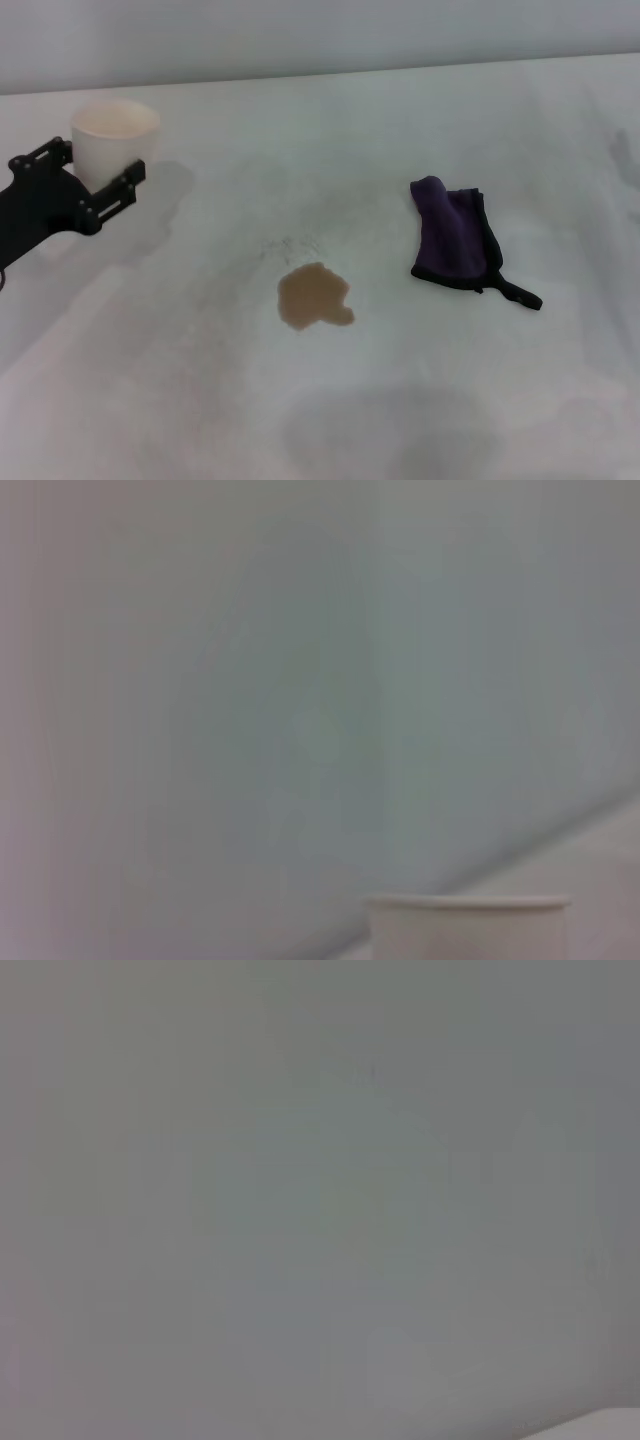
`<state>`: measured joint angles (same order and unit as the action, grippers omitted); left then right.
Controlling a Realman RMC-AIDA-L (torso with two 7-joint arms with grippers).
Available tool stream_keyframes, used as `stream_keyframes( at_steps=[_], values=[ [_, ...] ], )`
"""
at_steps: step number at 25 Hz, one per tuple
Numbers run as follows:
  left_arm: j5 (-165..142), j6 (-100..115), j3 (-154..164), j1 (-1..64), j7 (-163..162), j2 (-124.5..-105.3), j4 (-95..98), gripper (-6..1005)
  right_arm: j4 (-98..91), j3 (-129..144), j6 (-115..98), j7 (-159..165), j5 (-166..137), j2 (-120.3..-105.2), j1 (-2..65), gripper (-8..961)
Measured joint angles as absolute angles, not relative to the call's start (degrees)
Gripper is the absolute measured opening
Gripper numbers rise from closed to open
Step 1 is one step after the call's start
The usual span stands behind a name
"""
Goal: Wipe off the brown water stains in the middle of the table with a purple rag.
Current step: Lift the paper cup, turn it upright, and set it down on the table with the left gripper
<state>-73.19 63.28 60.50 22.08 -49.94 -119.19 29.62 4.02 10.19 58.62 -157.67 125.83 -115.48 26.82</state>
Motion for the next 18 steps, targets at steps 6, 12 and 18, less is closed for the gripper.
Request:
stream_keyframes(
  at_steps=[6,12,18],
  values=[
    [-57.6,63.5,60.6,25.3,-38.6,-119.46,15.6,654,3.5,10.2,58.6,-157.7,125.8,-115.49,27.0,838],
    [-47.7,63.5,60.6,29.0,-31.0,-119.84,5.7,656,2.8,10.2,58.6,-157.7,125.9,-115.49,27.9,837],
    [-46.3,61.1,60.4,31.7,-30.0,-120.28,0.7,659,2.3,10.2,58.6,-157.7,125.9,-115.49,28.4,836]
  ],
)
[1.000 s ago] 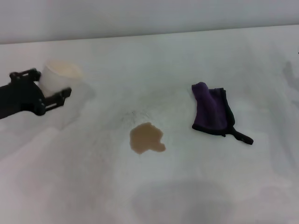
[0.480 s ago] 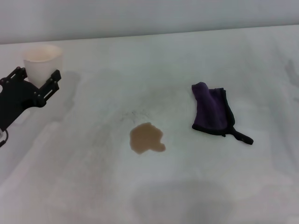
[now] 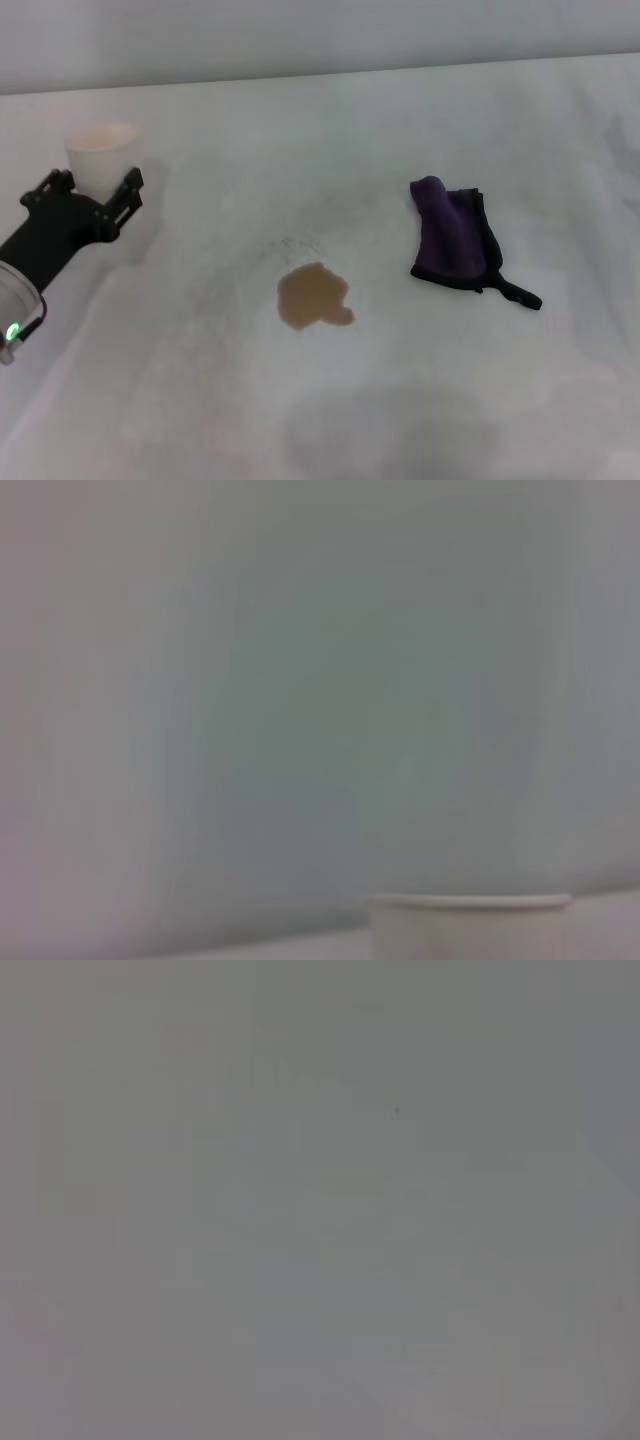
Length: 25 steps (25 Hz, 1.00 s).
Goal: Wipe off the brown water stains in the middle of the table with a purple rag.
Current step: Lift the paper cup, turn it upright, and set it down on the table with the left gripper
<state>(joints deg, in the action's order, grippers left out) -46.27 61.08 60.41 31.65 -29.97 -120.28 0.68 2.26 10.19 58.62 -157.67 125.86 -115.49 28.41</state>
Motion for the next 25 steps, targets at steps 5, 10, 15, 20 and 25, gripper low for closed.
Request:
stream_keyframes(
  at_steps=[5,10,15,20,25],
  values=[
    [-46.2,59.9,60.4,32.3,-29.9,-120.41,-0.9,660,2.2,10.2,58.6,-157.7,125.9,-115.49,28.7,835],
    [-46.5,59.0,60.6,31.7,-29.8,-120.43,-1.0,661,1.8,10.2,58.4,-157.7,125.9,-115.45,29.1,834],
    [-46.8,57.4,60.6,31.1,-29.7,-120.41,-1.0,662,0.8,10.3,56.6,-157.7,125.6,-115.45,29.7,833],
    [-46.8,57.2,60.6,30.7,-29.7,-120.41,-1.9,663,0.8,10.3,56.4,-157.7,125.6,-115.47,29.9,832],
    [-46.6,57.3,60.4,30.5,-29.5,-120.46,-3.0,664,0.8,10.3,56.4,-157.7,125.6,-115.49,30.1,831]
  ],
)
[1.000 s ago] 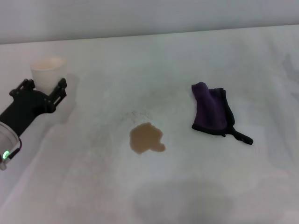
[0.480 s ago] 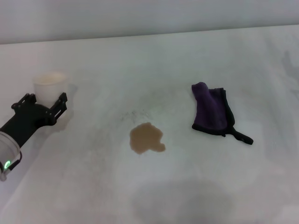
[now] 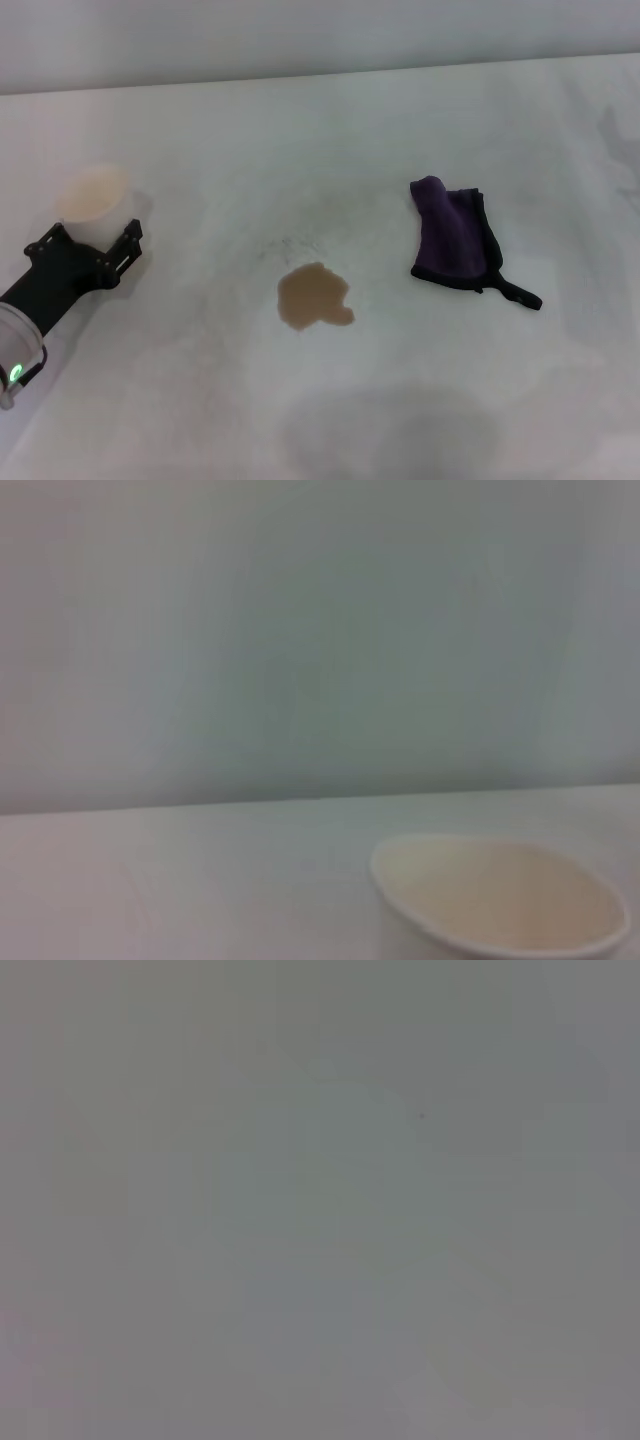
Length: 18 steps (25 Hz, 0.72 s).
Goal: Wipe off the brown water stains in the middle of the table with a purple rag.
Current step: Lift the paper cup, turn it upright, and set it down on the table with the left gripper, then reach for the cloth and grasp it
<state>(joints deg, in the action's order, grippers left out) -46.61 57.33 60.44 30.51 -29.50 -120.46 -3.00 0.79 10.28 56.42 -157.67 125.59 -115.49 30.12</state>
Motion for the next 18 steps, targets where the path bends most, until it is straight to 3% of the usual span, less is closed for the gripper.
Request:
stream_keyframes(
  at_steps=[8,11,18],
  values=[
    [-46.5,58.0,60.3,29.7,-28.1,-120.5,-3.9,666,0.8,10.3,56.5,-157.7,125.5,-115.49,30.4,830],
    [-46.4,58.5,60.2,29.1,-28.1,-120.5,-4.0,841,0.8,10.3,56.7,-157.7,125.5,-115.49,30.4,829],
    [-46.4,64.2,60.2,25.9,-27.9,-120.5,-4.0,884,0.7,10.3,56.7,-157.7,125.6,-115.46,30.9,828]
  ],
)
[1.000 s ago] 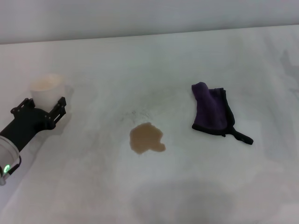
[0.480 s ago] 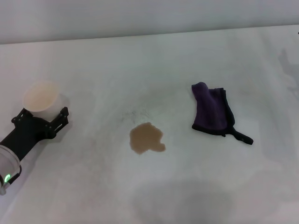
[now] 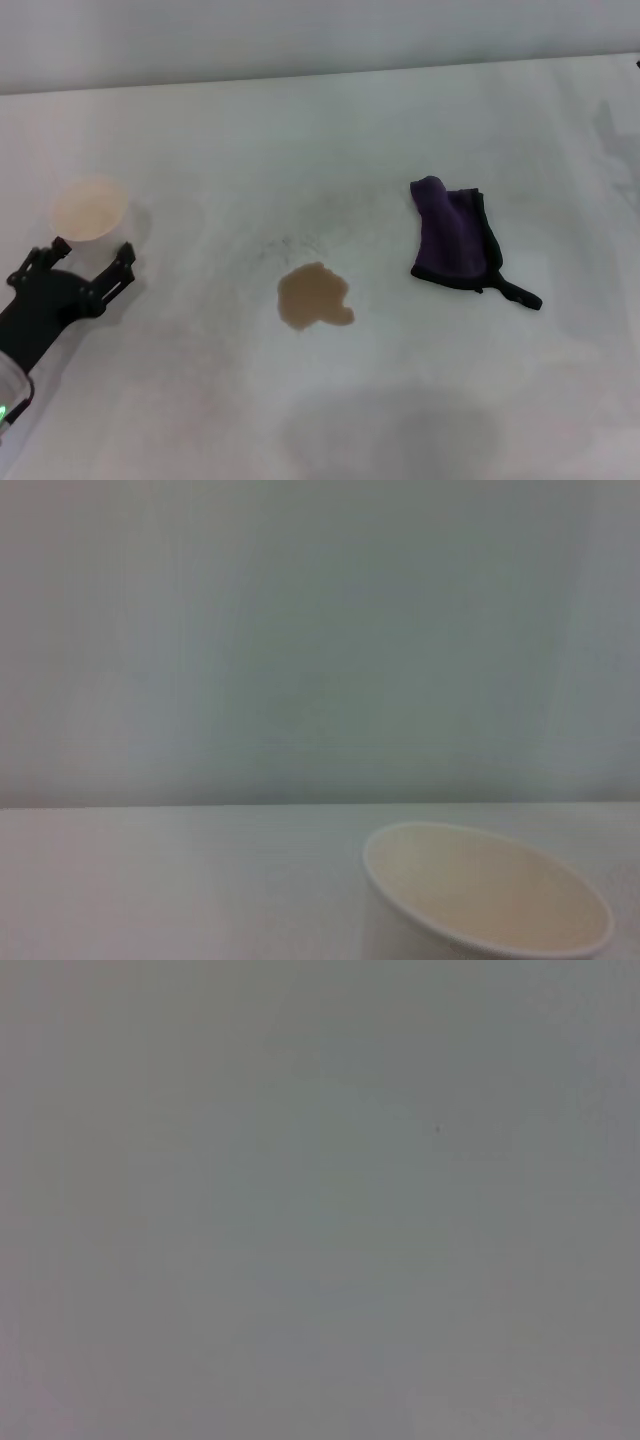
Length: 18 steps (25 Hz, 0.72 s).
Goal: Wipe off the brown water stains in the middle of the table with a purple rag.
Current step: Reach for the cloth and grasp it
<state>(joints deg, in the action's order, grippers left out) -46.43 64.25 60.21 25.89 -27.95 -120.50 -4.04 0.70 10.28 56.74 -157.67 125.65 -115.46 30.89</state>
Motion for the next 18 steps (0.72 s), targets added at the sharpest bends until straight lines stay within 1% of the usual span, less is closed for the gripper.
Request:
stream_keyframes(
  at_steps=[7,11,15,18],
  values=[
    [-46.4,72.0,60.3,21.1,-29.0,-120.31,-4.1,883,0.7,10.3,56.8,-157.5,125.7,-115.58,31.5,827],
    [-46.3,76.1,60.3,18.5,-30.5,-120.14,-4.2,882,0.8,10.9,57.0,-151.1,125.3,-115.7,32.4,826],
    [-46.0,79.6,60.2,16.1,-31.1,-120.1,-3.8,883,-1.1,17.0,56.8,-141.5,121.1,-115.36,33.2,826],
    [-44.6,81.4,60.2,15.3,-31.0,-120.04,-3.6,883,-5.2,26.5,56.5,-133.6,117.3,-115.32,33.7,825]
  ],
)
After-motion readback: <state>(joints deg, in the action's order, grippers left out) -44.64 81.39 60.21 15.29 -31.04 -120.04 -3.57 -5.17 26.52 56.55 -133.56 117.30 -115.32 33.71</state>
